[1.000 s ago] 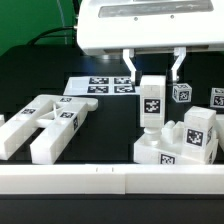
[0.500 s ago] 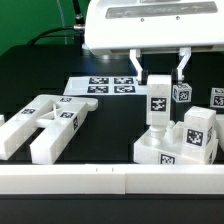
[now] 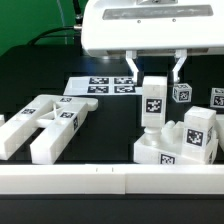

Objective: Assemble chair

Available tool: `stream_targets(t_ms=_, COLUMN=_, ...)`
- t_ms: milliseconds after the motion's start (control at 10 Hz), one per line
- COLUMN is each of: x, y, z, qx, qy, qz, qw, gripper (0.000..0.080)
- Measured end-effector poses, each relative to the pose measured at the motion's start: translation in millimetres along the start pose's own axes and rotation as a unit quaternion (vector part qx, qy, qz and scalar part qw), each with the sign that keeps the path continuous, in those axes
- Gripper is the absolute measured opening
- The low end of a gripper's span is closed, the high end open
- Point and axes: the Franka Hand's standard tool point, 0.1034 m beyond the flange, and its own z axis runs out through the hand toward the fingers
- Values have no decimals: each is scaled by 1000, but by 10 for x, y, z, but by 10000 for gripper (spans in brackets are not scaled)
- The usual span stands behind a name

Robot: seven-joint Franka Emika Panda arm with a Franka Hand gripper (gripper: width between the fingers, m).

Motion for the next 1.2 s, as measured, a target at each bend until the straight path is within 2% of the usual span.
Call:
stream_targets(t_ms=800, x=-36, y=28, z=48, qx=-3, qy=-4, qz=-3, qw=1000, gripper=288)
stream_targets(t_ms=1200, x=-161, y=10, z=129, qx=-5, qy=-13, qz=-9, qw=1000, gripper=288)
